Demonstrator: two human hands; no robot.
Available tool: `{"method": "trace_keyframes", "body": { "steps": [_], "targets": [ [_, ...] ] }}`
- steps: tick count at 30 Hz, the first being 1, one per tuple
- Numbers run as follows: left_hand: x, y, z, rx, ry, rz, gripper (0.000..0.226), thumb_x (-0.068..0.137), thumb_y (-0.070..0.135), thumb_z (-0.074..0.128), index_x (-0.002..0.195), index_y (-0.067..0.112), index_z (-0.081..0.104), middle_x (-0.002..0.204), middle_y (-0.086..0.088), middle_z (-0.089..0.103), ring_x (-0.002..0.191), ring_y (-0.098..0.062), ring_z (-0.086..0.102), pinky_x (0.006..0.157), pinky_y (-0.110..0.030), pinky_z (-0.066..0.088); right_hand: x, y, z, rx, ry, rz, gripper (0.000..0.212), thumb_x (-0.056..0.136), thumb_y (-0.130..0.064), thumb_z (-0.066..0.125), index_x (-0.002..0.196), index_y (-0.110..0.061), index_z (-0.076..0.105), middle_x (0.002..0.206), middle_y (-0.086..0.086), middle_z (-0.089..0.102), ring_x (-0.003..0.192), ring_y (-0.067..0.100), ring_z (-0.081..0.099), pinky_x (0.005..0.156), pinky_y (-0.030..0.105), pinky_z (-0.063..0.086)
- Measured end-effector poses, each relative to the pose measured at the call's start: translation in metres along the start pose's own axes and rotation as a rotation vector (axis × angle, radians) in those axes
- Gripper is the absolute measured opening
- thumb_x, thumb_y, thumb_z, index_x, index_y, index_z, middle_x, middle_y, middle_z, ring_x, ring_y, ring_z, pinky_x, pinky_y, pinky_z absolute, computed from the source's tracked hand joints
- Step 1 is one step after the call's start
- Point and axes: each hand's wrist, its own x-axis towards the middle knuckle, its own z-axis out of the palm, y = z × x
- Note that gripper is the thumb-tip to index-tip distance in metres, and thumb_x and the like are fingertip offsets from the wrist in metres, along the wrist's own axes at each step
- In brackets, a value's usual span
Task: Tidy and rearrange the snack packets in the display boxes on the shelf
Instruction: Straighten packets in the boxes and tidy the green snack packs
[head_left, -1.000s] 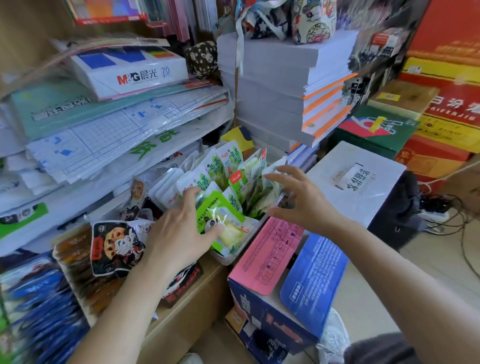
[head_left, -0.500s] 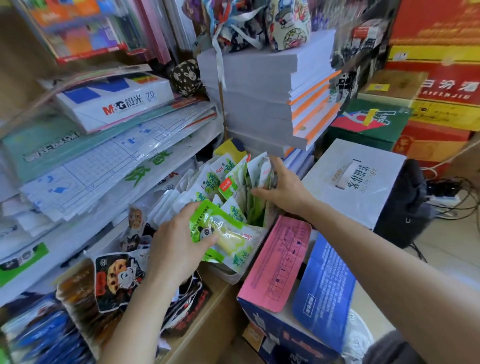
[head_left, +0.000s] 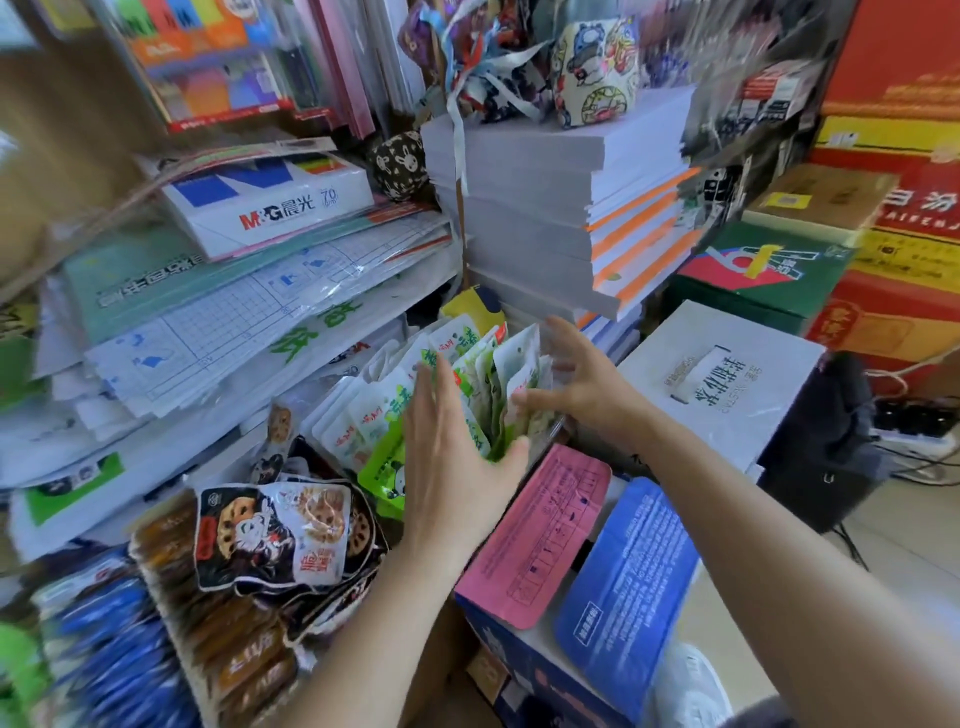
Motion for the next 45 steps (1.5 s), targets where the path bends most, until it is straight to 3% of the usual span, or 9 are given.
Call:
{"method": "trace_keyframes", "body": {
  "steps": [7,14,18,20,24,29,35,39,45],
  "targets": [
    [0.042,-0.002,0.032,0.068,-0.137,-0.205,0.13,0.078,0.06,0.075,0.158,0.014,-0.016,0.169,-0.008,-0.002,0.155,-0.026,0.003,0.122,-0.045,0.02,0.005,0.005,0.0,0.075,0.044,-0.005,0.076,0.067,-0.022,0.092,0.128,-0.033,0.049,0.123,-0.017,0.06,0.117,0.01,0.06,0.087,0.023,0.054],
    [0.052,0.005,0.05,-0.132,-0.205,-0.151,0.118,0.085,0.037,0.079,0.16,0.025,-0.012,0.168,-0.001,0.016,0.15,-0.023,0.026,0.111,-0.039,0.035,0.001,0.009,-0.008,0.125,0.04,0.021,0.114,0.055,-0.041,0.093,0.151,-0.018,0.036,0.135,-0.005,0.052,0.118,0.012,0.057,0.087,0.023,0.054],
    [0.049,-0.009,0.046,-0.271,-0.194,-0.166,0.115,0.082,0.036,0.082,0.16,0.031,-0.001,0.159,0.008,0.034,0.144,-0.017,0.037,0.115,-0.041,0.037,0.0,0.019,-0.02,0.257,-0.018,0.062,0.086,0.064,-0.025,0.091,0.139,-0.018,0.05,0.124,0.003,0.063,0.109,0.018,0.067,0.078,0.032,0.06],
    [0.038,-0.013,0.046,-0.232,-0.101,-0.18,0.118,0.079,0.039,0.083,0.161,0.027,-0.001,0.162,0.005,0.029,0.147,-0.016,0.031,0.116,-0.035,0.032,0.003,0.024,-0.019,0.165,-0.02,0.055,0.058,0.075,-0.017,0.086,0.125,-0.015,0.058,0.119,0.005,0.067,0.106,0.02,0.069,0.085,0.044,0.06],
    [0.017,-0.005,0.051,-0.116,0.053,-0.219,0.12,0.081,0.044,0.08,0.16,0.013,-0.005,0.168,-0.007,0.011,0.154,-0.022,0.015,0.122,-0.04,0.026,0.01,0.022,-0.009,0.155,-0.059,0.062,0.055,0.078,-0.02,0.082,0.122,-0.017,0.049,0.131,0.005,0.059,0.116,0.022,0.062,0.094,0.045,0.055],
    [0.025,-0.012,0.054,-0.172,0.006,-0.257,0.091,0.079,0.044,0.081,0.153,0.019,0.035,0.145,-0.002,0.053,0.132,-0.022,0.051,0.106,-0.047,0.046,0.012,0.019,-0.005,0.159,-0.247,0.04,0.072,0.08,-0.008,0.08,0.139,-0.024,0.042,0.131,0.004,0.05,0.119,0.024,0.056,0.092,0.038,0.057],
    [0.044,-0.018,0.041,-0.499,-0.115,-0.204,0.082,0.084,0.005,0.078,0.152,0.026,0.037,0.136,0.011,0.058,0.119,0.0,0.059,0.104,-0.033,0.051,0.013,0.018,-0.003,0.192,-0.241,0.044,0.074,0.075,-0.011,0.08,0.135,-0.038,0.046,0.137,0.012,0.039,0.11,0.033,0.064,0.085,0.052,0.059],
    [0.053,-0.025,0.039,-0.5,-0.12,-0.16,0.065,0.084,0.009,0.079,0.139,0.033,0.054,0.126,0.009,0.066,0.114,-0.005,0.064,0.099,-0.038,0.054,0.015,0.016,-0.004,0.326,-0.198,0.088,0.096,0.078,0.01,0.076,0.15,-0.032,0.029,0.127,0.004,0.046,0.105,0.021,0.065,0.081,0.037,0.06],
    [0.051,-0.028,0.037,-0.429,-0.074,-0.052,0.053,0.085,0.011,0.078,0.131,0.027,0.059,0.118,0.016,0.066,0.113,0.001,0.06,0.095,-0.023,0.052,0.029,0.01,-0.011,0.108,-0.19,0.061,0.058,0.07,-0.001,0.086,0.113,-0.016,0.051,0.116,0.01,0.054,0.102,0.03,0.062,0.079,0.047,0.061]
  ]
}}
